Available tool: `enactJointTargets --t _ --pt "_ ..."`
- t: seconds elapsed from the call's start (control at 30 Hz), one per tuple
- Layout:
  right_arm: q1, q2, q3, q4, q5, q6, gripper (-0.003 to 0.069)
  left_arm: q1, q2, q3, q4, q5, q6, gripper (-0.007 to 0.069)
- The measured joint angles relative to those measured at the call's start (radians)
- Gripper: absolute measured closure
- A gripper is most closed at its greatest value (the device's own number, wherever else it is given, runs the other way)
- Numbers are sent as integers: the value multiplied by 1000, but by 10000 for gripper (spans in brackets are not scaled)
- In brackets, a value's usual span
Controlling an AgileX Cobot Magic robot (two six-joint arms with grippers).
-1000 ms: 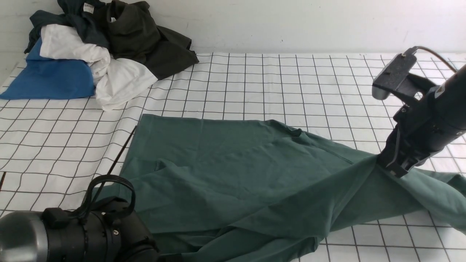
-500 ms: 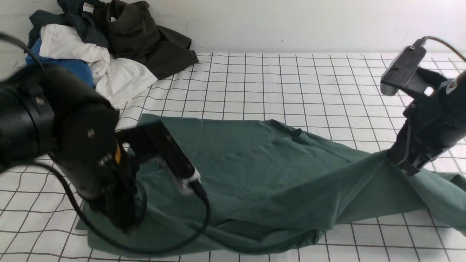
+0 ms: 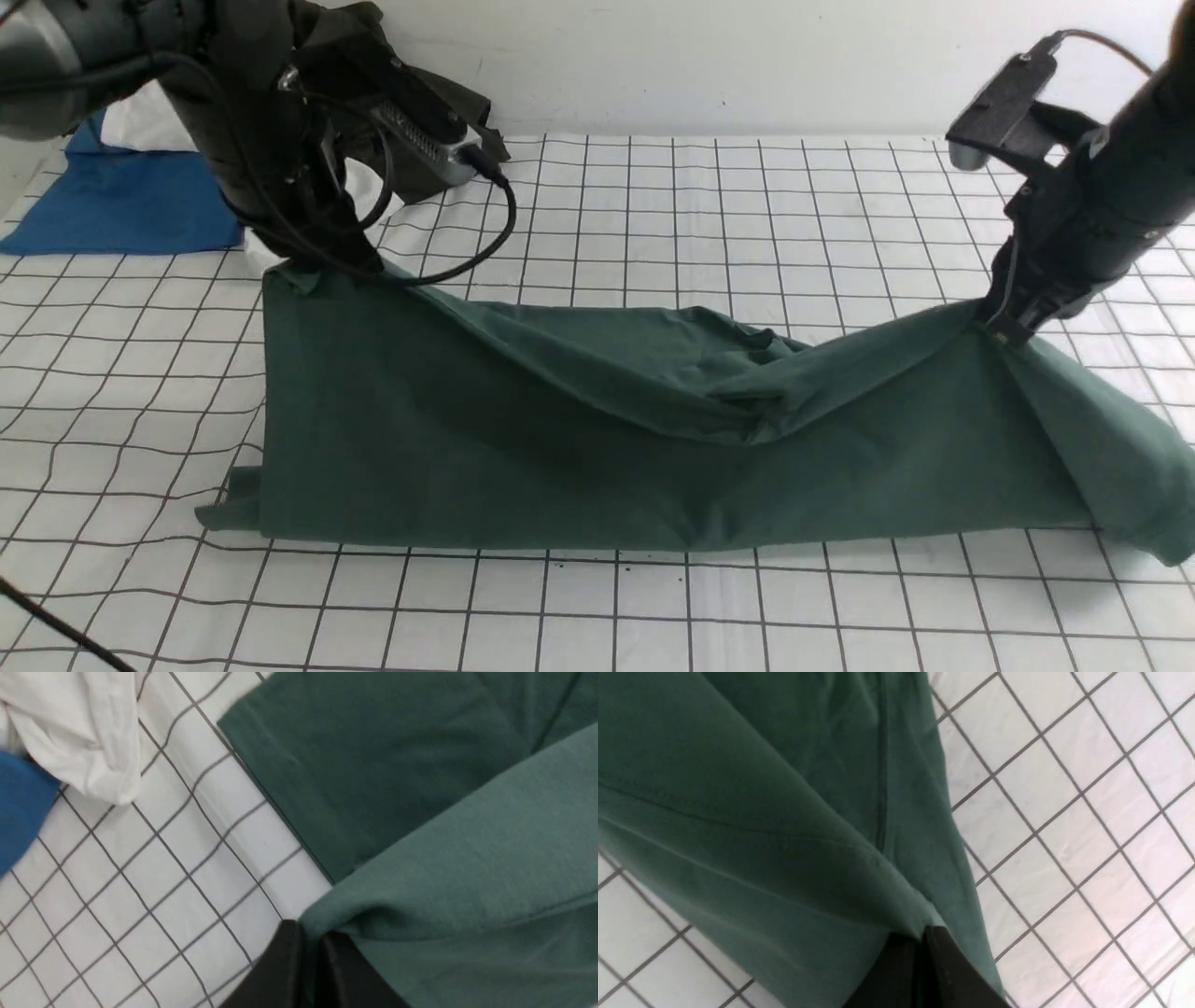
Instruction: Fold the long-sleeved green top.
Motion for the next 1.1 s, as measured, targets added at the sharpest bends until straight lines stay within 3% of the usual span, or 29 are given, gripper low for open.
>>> enactJointTargets --t 0.23,0.57,0.7,0.77,0.87,0.9,0.97,1.1 --pt "-64 181 -175 11 45 20 659 86 185 -174 -85 4 9 608" --pt "-80 343 -264 31 -2 38 659 101 335 -200 -97 -89 33 608" --pt "-91 376 -266 35 -90 80 632 105 361 -200 -70 -158 -17 599" --pt "-100 388 -267 25 -140 107 585 109 366 -200 -48 -188 -49 578" --pt "-116 393 -277 14 -199 189 470 121 367 -201 -15 -217 -123 489" --pt "-116 393 -277 13 -199 196 463 121 367 -201 -14 -217 -123 482" --pt "-120 392 -313 1 -189 306 379 131 367 -220 5 -212 -197 386" --pt "-104 370 -368 36 -93 365 317 134 355 -279 16 -130 -287 242"
